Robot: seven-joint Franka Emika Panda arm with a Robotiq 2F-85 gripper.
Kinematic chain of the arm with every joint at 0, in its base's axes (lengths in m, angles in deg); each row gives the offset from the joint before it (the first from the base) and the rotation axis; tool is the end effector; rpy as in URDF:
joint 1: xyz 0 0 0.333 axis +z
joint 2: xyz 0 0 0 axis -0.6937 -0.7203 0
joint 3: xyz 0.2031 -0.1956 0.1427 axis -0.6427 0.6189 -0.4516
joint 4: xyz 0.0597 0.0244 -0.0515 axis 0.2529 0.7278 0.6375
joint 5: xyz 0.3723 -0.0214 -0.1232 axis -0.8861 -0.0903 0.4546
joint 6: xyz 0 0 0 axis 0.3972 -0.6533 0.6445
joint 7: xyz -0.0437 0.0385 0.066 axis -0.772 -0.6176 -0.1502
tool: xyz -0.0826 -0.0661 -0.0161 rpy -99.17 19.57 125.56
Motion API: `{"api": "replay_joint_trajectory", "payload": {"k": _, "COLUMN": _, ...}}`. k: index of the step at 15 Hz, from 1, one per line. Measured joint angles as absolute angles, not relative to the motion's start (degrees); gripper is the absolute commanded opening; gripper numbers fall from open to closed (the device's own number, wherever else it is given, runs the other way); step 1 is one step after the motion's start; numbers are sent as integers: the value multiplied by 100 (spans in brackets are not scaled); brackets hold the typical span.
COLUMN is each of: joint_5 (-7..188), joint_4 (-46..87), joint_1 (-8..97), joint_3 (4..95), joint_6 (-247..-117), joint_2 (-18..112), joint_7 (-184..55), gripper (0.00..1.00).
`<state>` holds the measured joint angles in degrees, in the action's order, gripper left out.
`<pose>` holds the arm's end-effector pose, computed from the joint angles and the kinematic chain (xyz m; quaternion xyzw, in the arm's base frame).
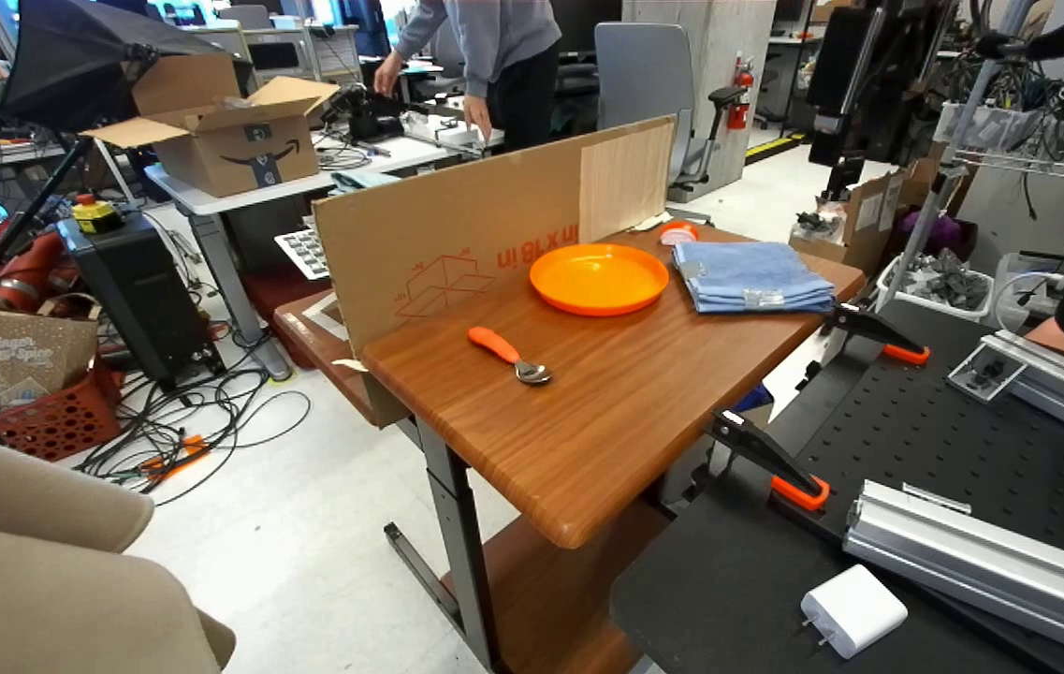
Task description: Slide the blue towel to the left
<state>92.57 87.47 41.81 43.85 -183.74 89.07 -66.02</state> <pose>0.3634 -0.0041 0.3449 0.9992 -0.0031 0.0209 0.0348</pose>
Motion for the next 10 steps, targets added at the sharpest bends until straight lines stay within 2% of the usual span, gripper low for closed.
{"api": "replay_joint_trajectory", "payload": {"k": 10, "joint_5": 9491, "joint_4": 8738, "joint_1": 3530, "joint_3": 5697, "joint_6": -18944, "joint_2": 8379, "joint_7": -8376, "gripper": 100}}
